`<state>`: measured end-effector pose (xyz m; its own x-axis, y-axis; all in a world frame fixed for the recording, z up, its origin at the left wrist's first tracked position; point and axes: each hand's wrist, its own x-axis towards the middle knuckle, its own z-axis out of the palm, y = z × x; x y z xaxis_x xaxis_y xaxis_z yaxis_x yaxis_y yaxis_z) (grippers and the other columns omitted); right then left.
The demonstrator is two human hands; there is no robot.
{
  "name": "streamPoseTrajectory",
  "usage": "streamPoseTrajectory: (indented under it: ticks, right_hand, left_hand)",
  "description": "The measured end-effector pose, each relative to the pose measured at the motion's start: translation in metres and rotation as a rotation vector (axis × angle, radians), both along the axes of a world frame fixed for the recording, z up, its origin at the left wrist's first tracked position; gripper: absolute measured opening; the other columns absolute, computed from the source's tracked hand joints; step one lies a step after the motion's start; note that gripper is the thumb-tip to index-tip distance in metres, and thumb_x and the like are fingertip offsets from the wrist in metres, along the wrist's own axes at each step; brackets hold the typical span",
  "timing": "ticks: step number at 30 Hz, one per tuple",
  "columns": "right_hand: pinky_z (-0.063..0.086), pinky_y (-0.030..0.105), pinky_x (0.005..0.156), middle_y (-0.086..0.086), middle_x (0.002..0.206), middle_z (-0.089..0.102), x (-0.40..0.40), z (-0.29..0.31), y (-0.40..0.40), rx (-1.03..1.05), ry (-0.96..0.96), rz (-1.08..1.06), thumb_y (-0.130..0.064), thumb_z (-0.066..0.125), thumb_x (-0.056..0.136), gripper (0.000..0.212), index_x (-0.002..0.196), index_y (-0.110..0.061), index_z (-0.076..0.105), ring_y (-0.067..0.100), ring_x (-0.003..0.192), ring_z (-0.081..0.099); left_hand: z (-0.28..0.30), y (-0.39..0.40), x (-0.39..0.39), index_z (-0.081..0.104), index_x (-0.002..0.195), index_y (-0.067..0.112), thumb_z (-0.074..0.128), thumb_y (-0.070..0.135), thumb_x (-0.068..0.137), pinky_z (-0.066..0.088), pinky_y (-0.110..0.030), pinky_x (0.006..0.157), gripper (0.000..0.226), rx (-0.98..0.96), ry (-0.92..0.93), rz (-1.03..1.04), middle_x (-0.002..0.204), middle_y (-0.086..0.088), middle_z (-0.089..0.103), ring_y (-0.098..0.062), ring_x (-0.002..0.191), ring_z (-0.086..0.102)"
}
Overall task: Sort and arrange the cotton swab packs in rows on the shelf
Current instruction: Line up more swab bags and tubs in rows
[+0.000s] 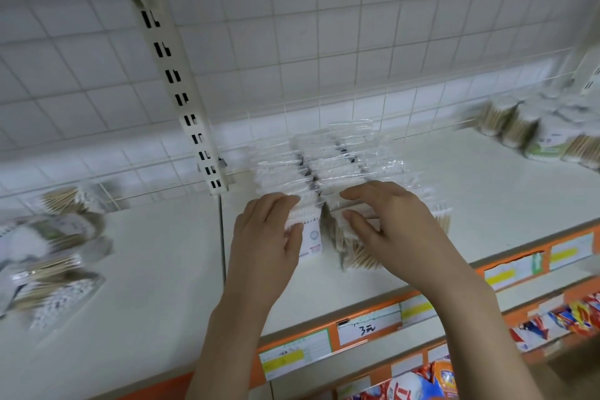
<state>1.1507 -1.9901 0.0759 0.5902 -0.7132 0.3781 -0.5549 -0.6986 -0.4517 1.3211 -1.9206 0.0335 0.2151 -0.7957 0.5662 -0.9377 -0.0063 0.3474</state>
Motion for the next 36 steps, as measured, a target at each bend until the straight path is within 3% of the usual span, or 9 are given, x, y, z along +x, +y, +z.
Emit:
streamPoseTrajectory:
  ticks: [4,10,13,17,25,31,36]
  right_hand:
    - [0.037,0.022,0.087,-0.001,0.108,0.066,0.016,0.003,0.007,-0.015,0.001,0.027,-0.016,0.058,0.088,0.026,0.114,-0.015,0.064,0.019,0.105,0.055]
    - [0.035,0.02,0.08,-0.005,0.096,0.064,0.06,0.005,0.028,-0.027,-0.013,0.131,-0.014,0.061,0.087,0.023,0.109,-0.014,0.067,0.014,0.088,0.055]
    - [0.038,0.023,0.087,0.0,0.106,0.066,0.089,0.002,0.039,-0.015,0.015,0.202,-0.016,0.059,0.088,0.024,0.111,-0.015,0.066,0.018,0.103,0.056]
    - [0.037,0.019,0.084,-0.001,0.105,0.066,0.131,-0.005,0.06,-0.004,0.025,0.294,-0.017,0.059,0.089,0.025,0.113,-0.016,0.065,0.017,0.104,0.055]
    - [0.031,0.013,0.089,-0.01,0.118,0.06,0.214,-0.018,0.104,-0.012,0.074,0.446,-0.027,0.052,0.092,0.029,0.121,-0.025,0.058,0.007,0.113,0.049]
    - [0.032,0.017,0.092,-0.008,0.125,0.056,0.261,-0.021,0.121,-0.05,0.126,0.478,-0.027,0.052,0.093,0.034,0.126,-0.023,0.054,0.011,0.116,0.048]
    - [0.036,0.025,0.098,-0.006,0.13,0.051,0.29,-0.024,0.12,-0.078,0.203,0.454,-0.023,0.054,0.09,0.04,0.13,-0.022,0.049,0.015,0.119,0.045]
  left_hand:
    - [0.003,0.016,0.012,0.058,0.12,0.011,0.068,0.015,0.081,0.036,-0.033,0.09,0.04,0.027,0.027,0.045,0.12,-0.006,0.058,-0.027,0.11,0.054]
    - [0.009,0.058,0.053,0.065,0.109,0.011,0.069,0.017,0.081,0.036,-0.035,0.083,0.029,0.074,0.039,0.193,0.121,-0.009,0.056,-0.028,0.102,0.058]
    - [0.012,0.085,0.077,0.067,0.104,0.011,0.068,0.017,0.082,0.044,-0.038,0.083,0.023,0.081,0.046,0.249,0.113,-0.005,0.06,-0.027,0.098,0.059]
    - [0.016,0.124,0.11,0.069,0.097,0.008,0.07,0.014,0.08,0.05,-0.044,0.079,0.018,0.088,0.045,0.326,0.098,-0.005,0.066,-0.03,0.091,0.061]
    - [0.018,0.202,0.175,0.069,0.096,0.01,0.066,0.016,0.082,0.049,-0.047,0.079,0.016,0.109,0.058,0.483,0.096,-0.007,0.068,-0.033,0.091,0.061]
    - [0.021,0.235,0.221,0.067,0.103,0.004,0.072,0.008,0.074,0.049,-0.048,0.079,0.029,0.115,0.08,0.571,0.099,-0.014,0.066,-0.038,0.091,0.06]
    - [0.021,0.244,0.258,0.055,0.126,0.016,0.067,0.012,0.076,0.042,-0.042,0.094,0.052,0.291,0.072,0.592,0.118,-0.008,0.058,-0.03,0.113,0.05]
